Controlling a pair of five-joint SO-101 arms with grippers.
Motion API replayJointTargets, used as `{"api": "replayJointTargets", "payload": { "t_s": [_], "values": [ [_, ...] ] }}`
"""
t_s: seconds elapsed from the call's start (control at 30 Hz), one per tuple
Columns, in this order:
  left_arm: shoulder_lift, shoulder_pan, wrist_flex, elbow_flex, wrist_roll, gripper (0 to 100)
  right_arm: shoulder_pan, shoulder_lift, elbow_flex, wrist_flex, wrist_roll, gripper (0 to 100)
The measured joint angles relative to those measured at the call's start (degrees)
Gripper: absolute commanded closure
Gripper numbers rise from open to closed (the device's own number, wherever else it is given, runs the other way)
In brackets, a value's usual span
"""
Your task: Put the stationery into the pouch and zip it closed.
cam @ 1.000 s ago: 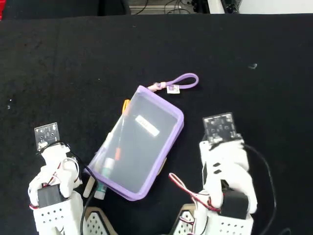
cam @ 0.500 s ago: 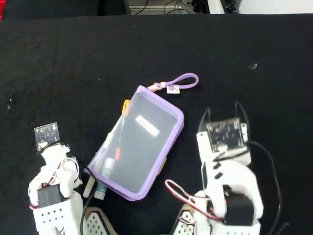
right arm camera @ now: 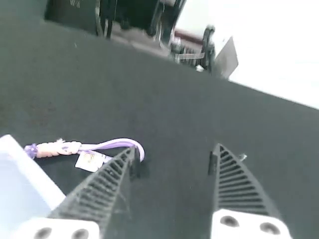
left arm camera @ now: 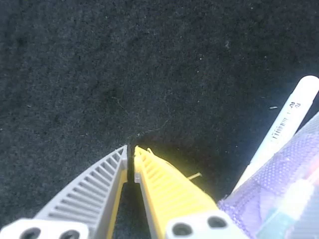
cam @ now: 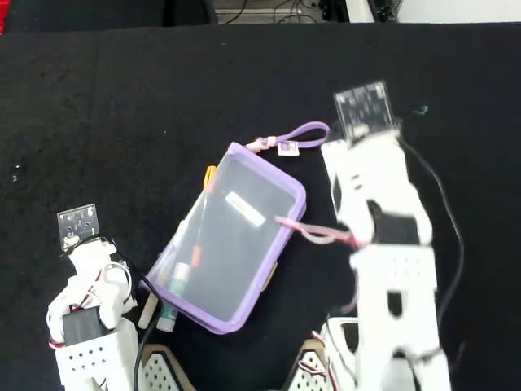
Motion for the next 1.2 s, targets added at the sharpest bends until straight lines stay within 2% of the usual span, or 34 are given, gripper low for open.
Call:
{"api": "replayJointTargets", "payload": {
  "t_s": [0.27, 0.63, 0.8, 1.2],
  "values": [
    [0.0, 0.0, 0.0, 0.0, 0.0, 97, 0.0, 29.2, -9.1, -12.0, 0.0, 76.9],
    [0.0, 0.0, 0.0, 0.0, 0.0, 97, 0.0, 59.9, -28.4, -13.2, 0.0, 76.9],
    [0.0, 0.0, 0.0, 0.0, 0.0, 97, -0.1, 66.1, -32.6, -13.2, 0.0, 76.9],
    [0.0, 0.0, 0.0, 0.0, 0.0, 97, -1.8, 66.8, -33.4, -10.8, 0.0, 76.9]
  ]
}}
